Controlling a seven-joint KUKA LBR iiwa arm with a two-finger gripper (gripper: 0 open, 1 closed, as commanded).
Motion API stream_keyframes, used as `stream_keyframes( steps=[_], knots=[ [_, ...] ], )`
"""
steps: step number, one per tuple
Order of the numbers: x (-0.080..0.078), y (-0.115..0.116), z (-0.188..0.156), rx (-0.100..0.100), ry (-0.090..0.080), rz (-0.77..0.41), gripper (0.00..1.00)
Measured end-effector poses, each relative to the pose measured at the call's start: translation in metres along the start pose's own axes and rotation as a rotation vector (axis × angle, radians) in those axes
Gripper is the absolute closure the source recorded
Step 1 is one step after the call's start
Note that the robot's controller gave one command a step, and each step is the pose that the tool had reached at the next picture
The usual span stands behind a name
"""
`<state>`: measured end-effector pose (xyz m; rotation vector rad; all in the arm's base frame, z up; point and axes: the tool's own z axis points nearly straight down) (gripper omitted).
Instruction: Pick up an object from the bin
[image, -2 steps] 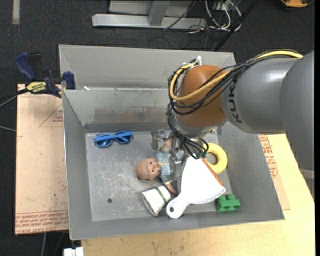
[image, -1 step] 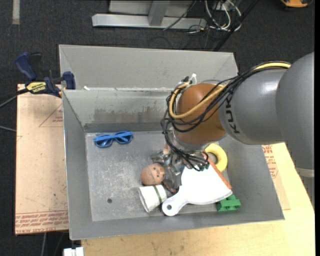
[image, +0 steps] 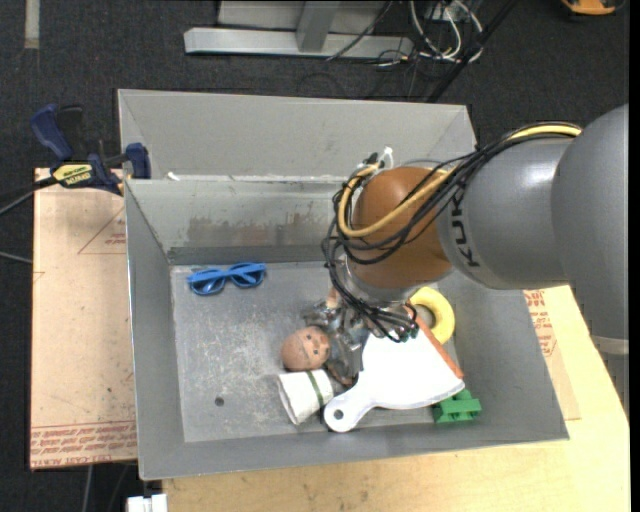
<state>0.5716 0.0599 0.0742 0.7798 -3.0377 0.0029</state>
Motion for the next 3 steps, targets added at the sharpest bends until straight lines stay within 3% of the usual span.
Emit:
stream_keyframes(
  steps=[1, 2, 3],
  knots=[
    [0.003, 0.004, -0.029, -0.002, -0.002, 0.004, 1.00],
    [-0.011, -0.011, -0.062, 0.001, -0.009, 0.016, 1.00],
    [0.020, -0.003, -0.146, -0.002, -0.006, -0.002, 1.00]
  ],
)
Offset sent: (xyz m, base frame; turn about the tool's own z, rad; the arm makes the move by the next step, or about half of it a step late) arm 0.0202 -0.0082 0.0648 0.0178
